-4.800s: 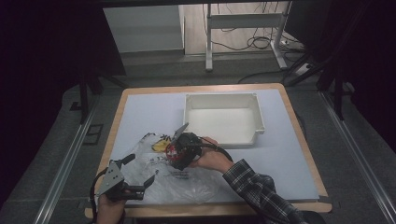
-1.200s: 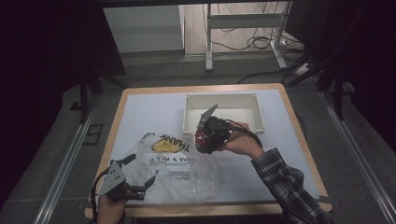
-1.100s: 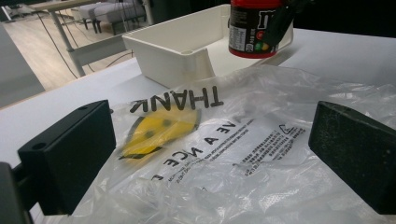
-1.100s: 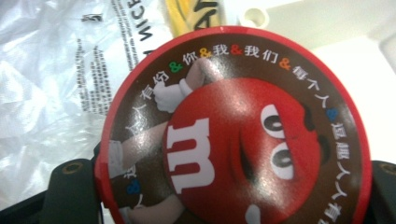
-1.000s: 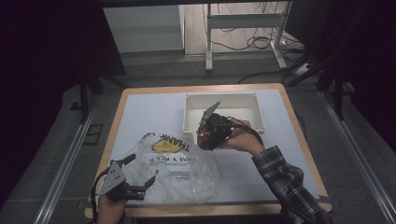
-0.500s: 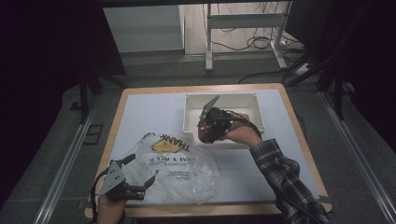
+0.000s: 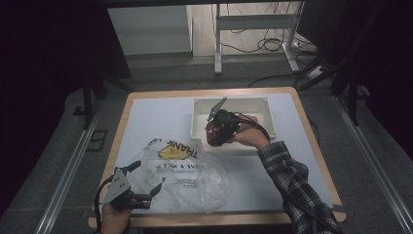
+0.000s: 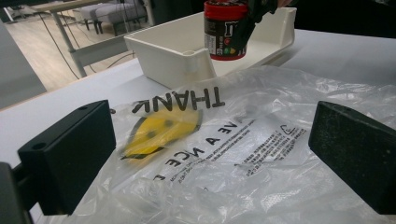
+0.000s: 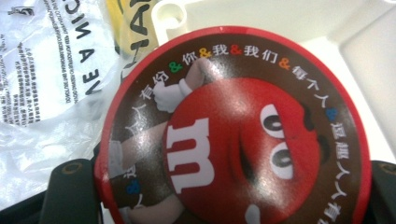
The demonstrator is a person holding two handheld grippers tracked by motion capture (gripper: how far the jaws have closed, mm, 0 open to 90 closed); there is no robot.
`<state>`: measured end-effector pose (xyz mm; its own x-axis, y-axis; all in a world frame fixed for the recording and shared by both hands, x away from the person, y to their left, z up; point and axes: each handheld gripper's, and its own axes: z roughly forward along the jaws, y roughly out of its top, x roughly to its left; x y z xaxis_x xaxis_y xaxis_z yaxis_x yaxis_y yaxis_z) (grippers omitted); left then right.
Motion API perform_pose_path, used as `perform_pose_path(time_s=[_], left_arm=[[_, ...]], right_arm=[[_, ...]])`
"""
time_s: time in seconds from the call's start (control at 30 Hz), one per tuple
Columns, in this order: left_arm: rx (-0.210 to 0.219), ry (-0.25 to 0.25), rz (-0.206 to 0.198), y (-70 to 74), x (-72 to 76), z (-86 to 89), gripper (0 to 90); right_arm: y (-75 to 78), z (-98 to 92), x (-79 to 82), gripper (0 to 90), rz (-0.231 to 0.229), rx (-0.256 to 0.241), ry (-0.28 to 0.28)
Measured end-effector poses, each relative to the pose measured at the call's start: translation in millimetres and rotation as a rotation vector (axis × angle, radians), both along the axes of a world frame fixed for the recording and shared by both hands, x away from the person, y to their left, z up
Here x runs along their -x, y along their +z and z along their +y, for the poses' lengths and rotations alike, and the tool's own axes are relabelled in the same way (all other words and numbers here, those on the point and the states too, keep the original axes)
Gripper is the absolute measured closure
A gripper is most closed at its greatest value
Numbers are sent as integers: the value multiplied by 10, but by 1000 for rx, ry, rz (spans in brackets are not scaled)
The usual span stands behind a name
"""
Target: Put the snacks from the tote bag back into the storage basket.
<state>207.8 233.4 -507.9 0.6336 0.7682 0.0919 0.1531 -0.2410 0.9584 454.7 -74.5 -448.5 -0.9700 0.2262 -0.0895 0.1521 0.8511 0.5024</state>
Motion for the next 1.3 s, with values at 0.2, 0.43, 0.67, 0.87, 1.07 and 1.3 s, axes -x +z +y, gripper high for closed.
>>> perform_pose_path(time_s=[0.2, 0.43, 0.67, 0.87, 1.07, 1.3], left_arm=[[4, 2, -4, 3, 3, 4, 5], [5, 4, -6, 4, 4, 6, 5], [7, 4, -8, 5, 6, 8, 5], [8, 4, -8, 6, 6, 8, 5], [7, 3, -8, 5, 6, 8, 5], [7, 2, -8, 5, 6, 8, 5]], right_arm=[[-8, 3, -48, 258, 1, -3, -7], [-25, 20, -100, 258, 2, -5, -7], [-44, 61, -149, 258, -1, 1, -3], [-52, 88, -189, 258, -5, -1, 3], [-89, 119, -228, 258, 0, -3, 8], [-139, 158, -276, 257, 3, -3, 15]])
